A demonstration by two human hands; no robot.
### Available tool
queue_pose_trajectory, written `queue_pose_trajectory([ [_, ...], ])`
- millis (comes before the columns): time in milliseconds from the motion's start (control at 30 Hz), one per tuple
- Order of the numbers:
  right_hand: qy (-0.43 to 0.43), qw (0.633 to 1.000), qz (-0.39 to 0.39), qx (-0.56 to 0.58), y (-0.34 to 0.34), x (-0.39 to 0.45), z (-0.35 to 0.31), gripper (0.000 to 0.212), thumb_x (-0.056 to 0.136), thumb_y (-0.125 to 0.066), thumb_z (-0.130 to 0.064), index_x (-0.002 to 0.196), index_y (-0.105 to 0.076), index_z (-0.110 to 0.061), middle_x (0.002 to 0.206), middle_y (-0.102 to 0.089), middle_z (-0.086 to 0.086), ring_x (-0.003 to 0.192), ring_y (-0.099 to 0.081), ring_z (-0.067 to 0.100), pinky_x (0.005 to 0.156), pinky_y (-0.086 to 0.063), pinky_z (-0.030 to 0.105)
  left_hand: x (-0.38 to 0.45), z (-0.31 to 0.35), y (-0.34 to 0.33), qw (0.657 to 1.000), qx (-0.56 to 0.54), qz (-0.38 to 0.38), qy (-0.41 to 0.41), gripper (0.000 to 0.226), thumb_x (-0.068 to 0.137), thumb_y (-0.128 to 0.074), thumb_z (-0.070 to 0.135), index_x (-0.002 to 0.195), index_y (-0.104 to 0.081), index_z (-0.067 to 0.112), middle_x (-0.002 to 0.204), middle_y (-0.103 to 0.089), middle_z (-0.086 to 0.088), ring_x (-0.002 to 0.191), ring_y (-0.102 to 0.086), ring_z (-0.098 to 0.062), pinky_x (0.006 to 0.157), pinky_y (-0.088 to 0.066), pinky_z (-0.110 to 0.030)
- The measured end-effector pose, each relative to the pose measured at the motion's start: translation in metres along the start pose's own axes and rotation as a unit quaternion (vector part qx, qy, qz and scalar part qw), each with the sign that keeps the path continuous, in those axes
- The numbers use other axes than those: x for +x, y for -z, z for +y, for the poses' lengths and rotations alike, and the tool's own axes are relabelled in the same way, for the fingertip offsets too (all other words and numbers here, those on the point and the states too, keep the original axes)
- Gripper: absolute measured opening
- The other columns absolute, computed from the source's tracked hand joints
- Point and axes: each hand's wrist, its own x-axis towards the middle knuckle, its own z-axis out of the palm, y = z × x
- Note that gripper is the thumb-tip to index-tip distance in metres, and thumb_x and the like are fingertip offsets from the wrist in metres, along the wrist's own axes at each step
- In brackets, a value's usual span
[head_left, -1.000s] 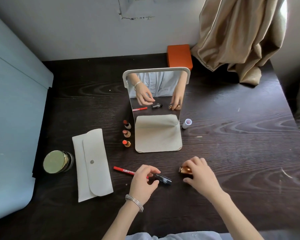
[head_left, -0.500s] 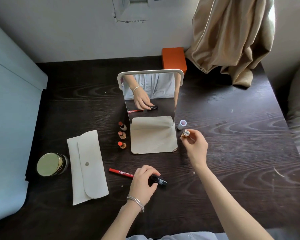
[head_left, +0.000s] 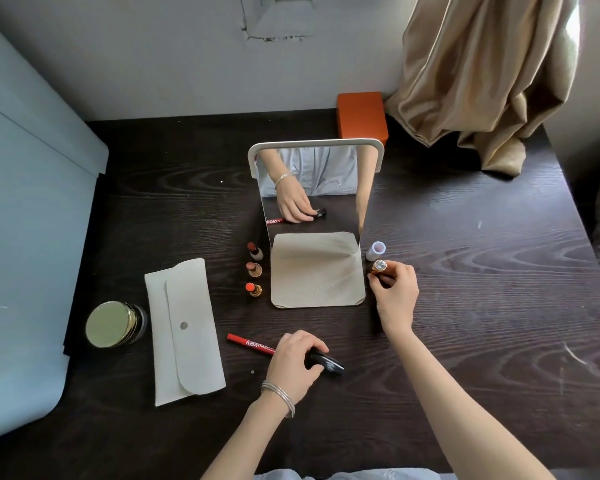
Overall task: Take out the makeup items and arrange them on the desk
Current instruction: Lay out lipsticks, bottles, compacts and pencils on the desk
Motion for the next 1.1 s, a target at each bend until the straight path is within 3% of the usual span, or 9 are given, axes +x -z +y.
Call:
queue_pose_trajectory([
  [167,0.010,1.000,-0.004,-0.012,0.001,-0.001,0.002,0.017,0.078,-0.069,0.001,0.093,-0.063,-0.005,0.100,-0.054,0.005,0.078,-0.057,0.000,0.078,-0.048,0.008,0.002,0.000,0.001,1.000,0.013,-0.011,0.001,0.024,0.081,-0.068,0.015,0.101,-0.064,0.027,0.107,-0.058,0.013,0.100,-0.044,-0.001,0.094,-0.040,-0.017],
  [300,0.013,1.000,-0.014,-0.022,0.001,0.000,0.003,0.017,0.077,-0.070,0.001,0.092,-0.063,-0.005,0.099,-0.055,0.005,0.080,-0.055,0.006,0.081,-0.050,0.021,0.003,0.001,0.002,1.000,0.022,-0.014,0.002,0.024,0.080,-0.068,0.015,0.100,-0.065,0.026,0.107,-0.059,0.012,0.099,-0.045,-0.002,0.094,-0.041,-0.018],
  [567,0.012,0.999,-0.021,-0.026,0.002,-0.001,0.002,0.021,0.077,-0.070,0.001,0.095,-0.062,-0.005,0.100,-0.054,0.005,0.084,-0.057,0.012,0.082,-0.052,0.025,0.004,0.002,0.002,0.999,0.036,-0.018,0.003,0.023,0.083,-0.066,0.015,0.103,-0.063,0.025,0.108,-0.059,0.012,0.100,-0.045,-0.002,0.091,-0.036,-0.014],
  [700,-0.038,0.999,0.008,0.002,0.006,-0.009,-0.001,0.037,0.078,-0.071,-0.004,0.110,-0.054,-0.006,0.104,-0.048,0.003,0.083,-0.053,0.012,0.072,-0.049,0.021,0.005,0.004,0.007,0.998,-0.059,0.002,0.024,0.021,0.077,-0.072,0.011,0.095,-0.066,0.022,0.099,-0.059,0.009,0.094,-0.055,-0.003,0.090,-0.047,-0.016],
  [767,-0.013,1.000,0.019,-0.005,0.013,-0.024,-0.004,0.027,0.082,-0.067,-0.005,0.106,-0.053,-0.007,0.100,-0.049,0.002,0.077,-0.050,0.009,0.072,-0.045,0.025,0.004,0.007,0.011,0.990,-0.136,0.025,0.031,0.024,0.075,-0.074,0.007,0.090,-0.067,0.024,0.096,-0.059,0.009,0.092,-0.060,-0.005,0.085,-0.050,-0.013],
  [867,0.084,0.988,-0.128,-0.005,0.029,-0.053,-0.004,0.014,0.083,-0.067,-0.008,0.094,-0.061,-0.014,0.093,-0.058,0.001,0.080,-0.056,0.005,0.070,-0.043,0.015,0.005,0.014,0.018,0.976,-0.207,0.068,0.012,0.029,0.073,-0.074,0.001,0.091,-0.069,0.024,0.094,-0.060,0.010,0.087,-0.062,-0.005,0.077,-0.049,-0.009],
  [967,0.113,0.932,-0.344,-0.036,0.037,-0.074,-0.006,0.028,0.078,-0.069,-0.033,0.105,-0.063,-0.027,0.104,-0.060,-0.010,0.097,-0.059,0.003,0.077,-0.048,0.012,0.008,0.022,0.022,0.970,-0.224,0.090,-0.027,0.031,0.073,-0.074,0.003,0.095,-0.070,0.023,0.096,-0.061,0.012,0.092,-0.061,-0.001,0.079,-0.052,-0.012],
  [1033,0.107,0.925,-0.362,-0.050,0.034,-0.081,-0.007,0.028,0.079,-0.072,-0.027,0.105,-0.063,-0.029,0.102,-0.063,-0.013,0.097,-0.059,0.001,0.080,-0.047,0.012,0.010,0.029,0.023,0.971,-0.215,0.093,-0.042,0.031,0.072,-0.075,0.006,0.095,-0.068,0.025,0.095,-0.062,0.015,0.093,-0.061,0.000,0.080,-0.050,-0.011],
  [1100,0.088,0.943,-0.321,-0.030,0.031,-0.082,-0.012,0.024,0.078,-0.073,-0.011,0.096,-0.064,-0.025,0.092,-0.065,-0.012,0.090,-0.061,-0.002,0.076,-0.046,0.009,0.010,0.036,0.023,0.971,-0.214,0.089,-0.055,0.030,0.072,-0.075,0.008,0.095,-0.067,0.025,0.093,-0.063,0.016,0.092,-0.061,0.000,0.079,-0.049,-0.009],
])
